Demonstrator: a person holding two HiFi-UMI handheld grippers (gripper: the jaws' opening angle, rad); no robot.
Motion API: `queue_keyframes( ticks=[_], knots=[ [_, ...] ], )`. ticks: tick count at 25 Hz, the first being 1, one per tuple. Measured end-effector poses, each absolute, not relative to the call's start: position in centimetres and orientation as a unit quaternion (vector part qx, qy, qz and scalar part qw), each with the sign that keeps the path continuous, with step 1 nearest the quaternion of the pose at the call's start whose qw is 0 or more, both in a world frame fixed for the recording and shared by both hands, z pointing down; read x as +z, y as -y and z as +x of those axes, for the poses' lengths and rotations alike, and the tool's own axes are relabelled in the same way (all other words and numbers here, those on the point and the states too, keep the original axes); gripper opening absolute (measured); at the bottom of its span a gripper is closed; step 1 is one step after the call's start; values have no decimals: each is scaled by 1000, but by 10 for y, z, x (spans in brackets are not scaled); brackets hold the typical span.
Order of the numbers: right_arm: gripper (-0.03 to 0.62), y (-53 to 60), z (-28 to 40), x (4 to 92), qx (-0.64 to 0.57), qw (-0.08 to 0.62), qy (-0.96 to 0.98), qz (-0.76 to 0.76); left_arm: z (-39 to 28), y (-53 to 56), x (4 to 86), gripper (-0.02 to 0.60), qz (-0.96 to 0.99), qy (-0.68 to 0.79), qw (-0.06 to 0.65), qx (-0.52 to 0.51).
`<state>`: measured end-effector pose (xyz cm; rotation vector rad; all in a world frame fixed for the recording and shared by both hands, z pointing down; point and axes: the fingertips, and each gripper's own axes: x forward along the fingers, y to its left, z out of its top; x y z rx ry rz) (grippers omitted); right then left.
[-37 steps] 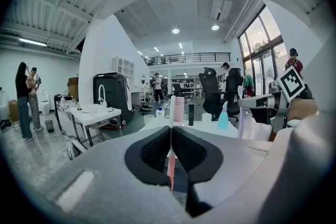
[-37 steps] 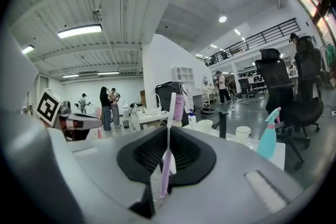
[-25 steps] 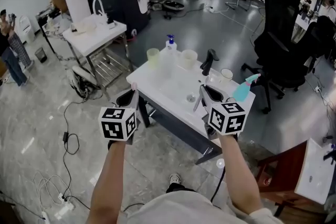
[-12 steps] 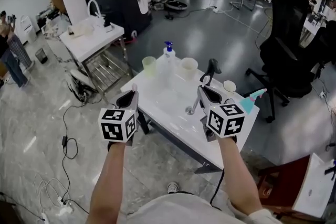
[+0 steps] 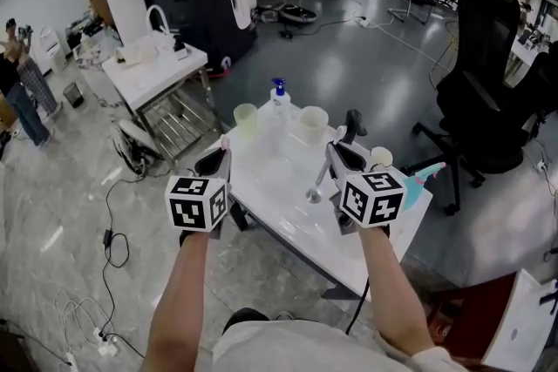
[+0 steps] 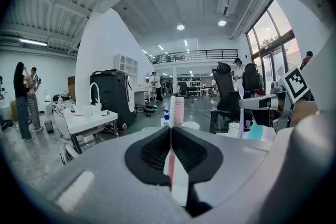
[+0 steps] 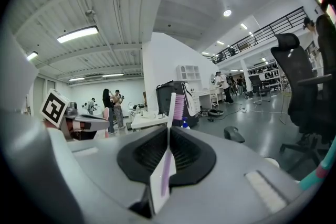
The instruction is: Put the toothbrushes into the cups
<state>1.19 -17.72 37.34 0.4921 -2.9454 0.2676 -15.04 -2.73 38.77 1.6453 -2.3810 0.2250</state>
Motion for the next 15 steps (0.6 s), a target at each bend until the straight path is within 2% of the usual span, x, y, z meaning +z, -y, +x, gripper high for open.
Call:
queue_keyframes(
  ticks=[15],
  knots=[
    [17,200,-23,387,89,75,977,180,-193,64,398,15,577,805,116,71]
  ],
)
